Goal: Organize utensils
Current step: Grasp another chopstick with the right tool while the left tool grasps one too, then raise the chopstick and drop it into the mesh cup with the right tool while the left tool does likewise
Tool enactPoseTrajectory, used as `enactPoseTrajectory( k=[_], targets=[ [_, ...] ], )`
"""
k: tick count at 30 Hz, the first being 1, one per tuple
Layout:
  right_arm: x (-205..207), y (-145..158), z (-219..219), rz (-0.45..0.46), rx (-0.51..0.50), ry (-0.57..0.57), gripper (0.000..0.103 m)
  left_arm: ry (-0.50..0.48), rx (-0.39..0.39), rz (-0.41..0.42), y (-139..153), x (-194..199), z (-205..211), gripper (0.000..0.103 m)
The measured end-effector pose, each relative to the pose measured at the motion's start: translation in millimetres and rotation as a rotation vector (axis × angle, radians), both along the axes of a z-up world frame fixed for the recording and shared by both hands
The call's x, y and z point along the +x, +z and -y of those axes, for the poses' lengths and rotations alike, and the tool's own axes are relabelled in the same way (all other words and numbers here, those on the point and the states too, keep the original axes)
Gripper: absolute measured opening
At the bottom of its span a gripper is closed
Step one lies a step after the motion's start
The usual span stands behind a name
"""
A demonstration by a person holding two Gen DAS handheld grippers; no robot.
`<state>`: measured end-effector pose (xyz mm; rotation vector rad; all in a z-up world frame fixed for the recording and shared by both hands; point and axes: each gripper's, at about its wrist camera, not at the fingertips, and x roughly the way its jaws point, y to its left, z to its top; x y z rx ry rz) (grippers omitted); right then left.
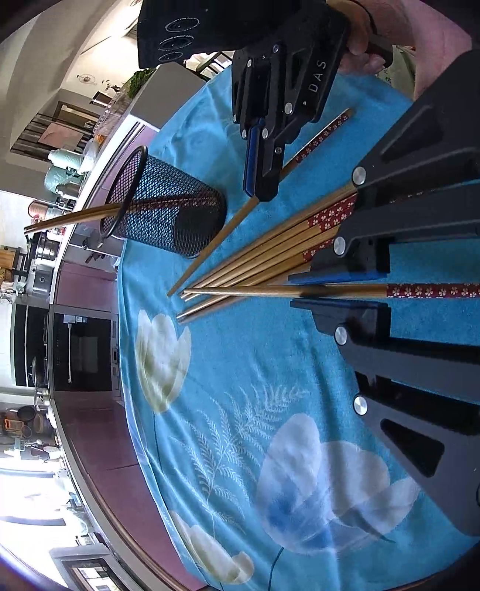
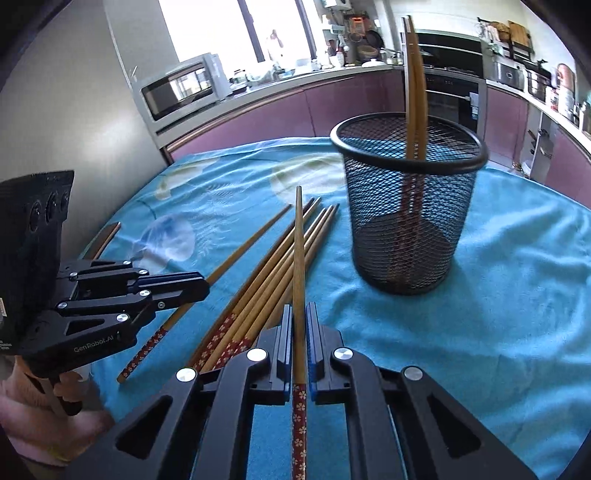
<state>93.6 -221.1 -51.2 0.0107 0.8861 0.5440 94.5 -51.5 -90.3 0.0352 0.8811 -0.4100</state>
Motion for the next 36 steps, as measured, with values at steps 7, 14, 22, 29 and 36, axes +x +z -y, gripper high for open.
enactPoseTrajectory(
  k=[7,14,22,29,36],
  targets=[
    [3.7,-7.6,-7.9,-0.023,-0.046,0.022,0.006,-0.021,0.022,-0.027,-9.7,3.1,4.1,0.008],
    [10.0,-10.2,-15.5,-0.028,-0.078,0.031,0.008,-0.031,0.041,-0.049,-15.4,13.2,4.3,0.01],
    [18.3,-11.8,-17.1,-0.027,-0.07,0.027,0.007,-0.03,0.037,-0.06,-15.7,22.3,6.9,0.01],
    [9.5,-0.4,-7.6,0.016,-0.037,0.02,0.006,-0.007,0.013,-0.048,-8.2,19.3,3.2,0.007],
    [-2.5,25.3,11.4,0.08,0.037,0.019,0.006,-0.038,-0.071,0.014,26.2,8.2,-5.2,0.007]
  ],
)
